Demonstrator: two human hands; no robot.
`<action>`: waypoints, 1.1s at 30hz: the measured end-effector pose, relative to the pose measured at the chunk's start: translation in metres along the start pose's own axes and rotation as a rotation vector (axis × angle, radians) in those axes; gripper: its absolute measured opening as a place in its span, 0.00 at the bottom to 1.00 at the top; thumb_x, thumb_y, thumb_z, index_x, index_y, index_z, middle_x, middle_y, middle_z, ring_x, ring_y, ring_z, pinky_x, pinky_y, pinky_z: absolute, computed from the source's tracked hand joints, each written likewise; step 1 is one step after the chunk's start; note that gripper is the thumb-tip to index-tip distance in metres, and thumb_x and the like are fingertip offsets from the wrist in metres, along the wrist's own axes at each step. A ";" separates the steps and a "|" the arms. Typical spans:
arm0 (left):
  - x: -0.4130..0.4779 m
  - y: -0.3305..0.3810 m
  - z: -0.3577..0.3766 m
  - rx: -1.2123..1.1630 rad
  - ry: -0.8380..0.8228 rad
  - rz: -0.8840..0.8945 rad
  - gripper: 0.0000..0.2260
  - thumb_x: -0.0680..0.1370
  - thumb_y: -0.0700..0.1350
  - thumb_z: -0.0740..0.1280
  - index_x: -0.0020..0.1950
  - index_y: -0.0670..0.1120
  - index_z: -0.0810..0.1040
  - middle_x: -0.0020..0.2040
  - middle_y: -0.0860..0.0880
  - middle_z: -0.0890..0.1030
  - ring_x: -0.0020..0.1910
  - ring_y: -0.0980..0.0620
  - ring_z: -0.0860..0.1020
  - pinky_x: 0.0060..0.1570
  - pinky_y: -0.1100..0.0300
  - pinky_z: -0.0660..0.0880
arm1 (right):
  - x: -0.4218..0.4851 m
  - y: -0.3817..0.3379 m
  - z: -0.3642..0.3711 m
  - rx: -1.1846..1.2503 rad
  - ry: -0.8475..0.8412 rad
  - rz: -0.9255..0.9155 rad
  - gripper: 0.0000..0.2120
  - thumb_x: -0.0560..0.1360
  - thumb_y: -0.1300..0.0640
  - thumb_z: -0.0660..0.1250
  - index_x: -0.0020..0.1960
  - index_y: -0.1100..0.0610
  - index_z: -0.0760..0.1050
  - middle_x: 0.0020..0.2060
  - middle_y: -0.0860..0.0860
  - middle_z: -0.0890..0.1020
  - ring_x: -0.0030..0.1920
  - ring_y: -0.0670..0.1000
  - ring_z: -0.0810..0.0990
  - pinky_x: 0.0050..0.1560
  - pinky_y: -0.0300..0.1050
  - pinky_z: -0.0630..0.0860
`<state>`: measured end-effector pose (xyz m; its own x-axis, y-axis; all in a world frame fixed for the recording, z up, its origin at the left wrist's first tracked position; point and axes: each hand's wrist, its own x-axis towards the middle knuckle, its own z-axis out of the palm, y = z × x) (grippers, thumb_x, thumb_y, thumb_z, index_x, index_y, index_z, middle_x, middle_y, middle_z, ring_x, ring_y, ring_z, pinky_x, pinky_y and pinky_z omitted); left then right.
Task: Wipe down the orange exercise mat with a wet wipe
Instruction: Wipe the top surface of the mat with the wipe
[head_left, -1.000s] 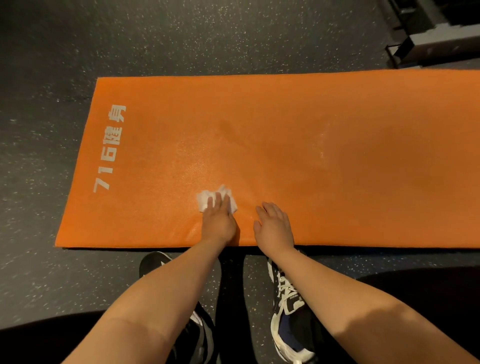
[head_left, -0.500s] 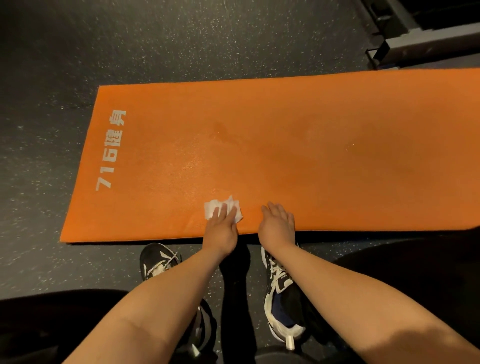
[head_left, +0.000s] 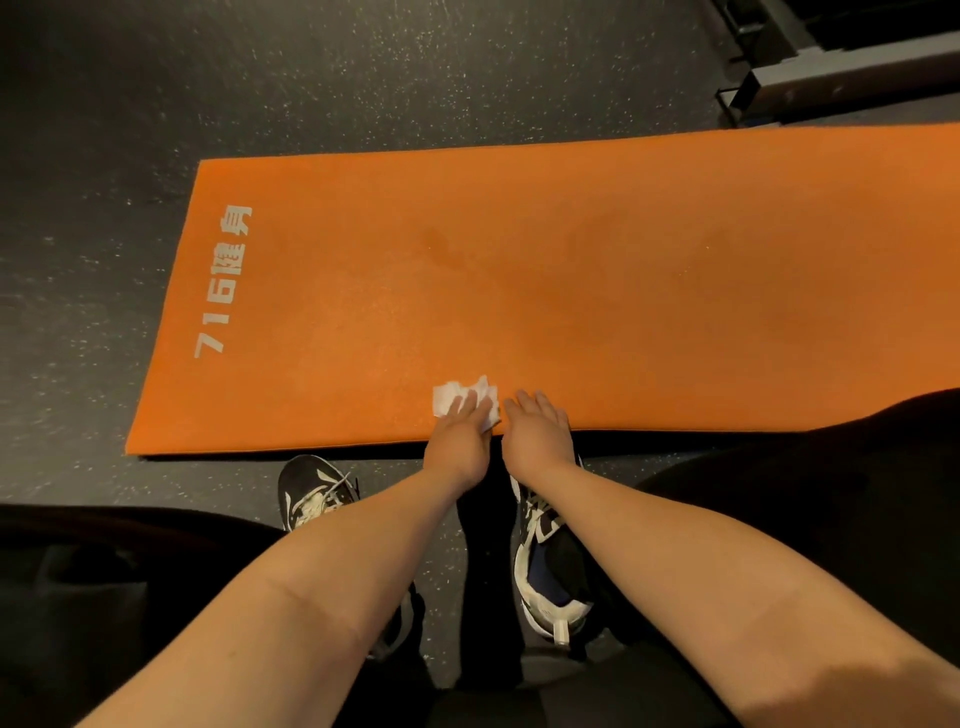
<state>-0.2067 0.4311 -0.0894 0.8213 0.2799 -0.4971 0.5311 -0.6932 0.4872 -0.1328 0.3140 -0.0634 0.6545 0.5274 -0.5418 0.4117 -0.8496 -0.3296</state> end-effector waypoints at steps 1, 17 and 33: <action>-0.004 0.003 0.003 -0.005 -0.017 0.031 0.28 0.84 0.41 0.58 0.83 0.50 0.53 0.83 0.46 0.50 0.81 0.46 0.47 0.78 0.51 0.51 | -0.002 -0.001 0.001 0.003 0.000 -0.004 0.28 0.83 0.59 0.56 0.82 0.52 0.55 0.82 0.50 0.52 0.82 0.54 0.45 0.80 0.56 0.44; 0.001 0.031 -0.044 -0.612 0.270 -0.127 0.08 0.85 0.46 0.58 0.58 0.47 0.76 0.49 0.48 0.79 0.44 0.50 0.76 0.37 0.58 0.69 | -0.006 -0.014 -0.017 0.545 0.104 -0.042 0.18 0.83 0.55 0.60 0.72 0.53 0.71 0.59 0.53 0.80 0.57 0.57 0.78 0.52 0.51 0.76; 0.001 0.018 -0.052 -0.841 0.358 -0.328 0.09 0.83 0.42 0.62 0.62 0.50 0.67 0.35 0.49 0.71 0.32 0.50 0.71 0.33 0.57 0.66 | 0.004 -0.022 -0.029 0.953 0.146 0.270 0.16 0.80 0.61 0.65 0.63 0.49 0.64 0.47 0.54 0.76 0.36 0.50 0.73 0.25 0.34 0.68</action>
<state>-0.1855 0.4532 -0.0441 0.5466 0.6564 -0.5199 0.6066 0.1176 0.7863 -0.1204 0.3347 -0.0357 0.7492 0.2569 -0.6105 -0.4002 -0.5589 -0.7263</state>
